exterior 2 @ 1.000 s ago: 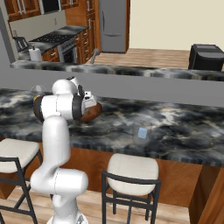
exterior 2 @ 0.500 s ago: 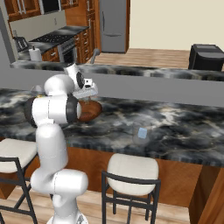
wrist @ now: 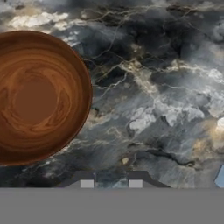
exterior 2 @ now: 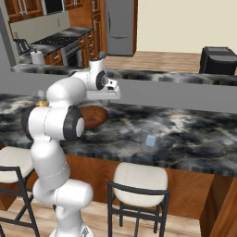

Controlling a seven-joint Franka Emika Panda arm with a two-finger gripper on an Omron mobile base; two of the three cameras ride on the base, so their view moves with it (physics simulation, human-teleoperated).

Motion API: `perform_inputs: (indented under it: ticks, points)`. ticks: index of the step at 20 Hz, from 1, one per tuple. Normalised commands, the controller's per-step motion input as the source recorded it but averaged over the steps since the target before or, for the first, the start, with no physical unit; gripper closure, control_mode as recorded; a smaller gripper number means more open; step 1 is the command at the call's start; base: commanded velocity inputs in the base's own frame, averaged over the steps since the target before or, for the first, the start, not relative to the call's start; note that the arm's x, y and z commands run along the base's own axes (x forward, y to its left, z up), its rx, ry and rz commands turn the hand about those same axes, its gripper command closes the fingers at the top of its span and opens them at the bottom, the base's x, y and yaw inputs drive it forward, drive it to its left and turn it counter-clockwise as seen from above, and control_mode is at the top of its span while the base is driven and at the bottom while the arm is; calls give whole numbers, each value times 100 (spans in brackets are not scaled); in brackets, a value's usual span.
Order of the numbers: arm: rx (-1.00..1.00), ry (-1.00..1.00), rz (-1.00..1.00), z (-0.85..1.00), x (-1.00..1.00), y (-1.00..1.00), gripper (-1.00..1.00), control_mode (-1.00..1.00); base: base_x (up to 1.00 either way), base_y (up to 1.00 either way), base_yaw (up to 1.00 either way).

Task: There are two ice cubes in the ice bowl. Place both ice cubes in the glass cup.

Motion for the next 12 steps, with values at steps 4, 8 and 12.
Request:
perform_inputs:
  ticks: [4,8,12]
  points:
    - [14,-5,-10,0,-60,-70,100,-100,0,0,0]
    - [4,-2,-13,0,-38,-41,100,-100,0,0,0]
    - [0,0,-3,0,-7,-10,100,-100,0,0,0]
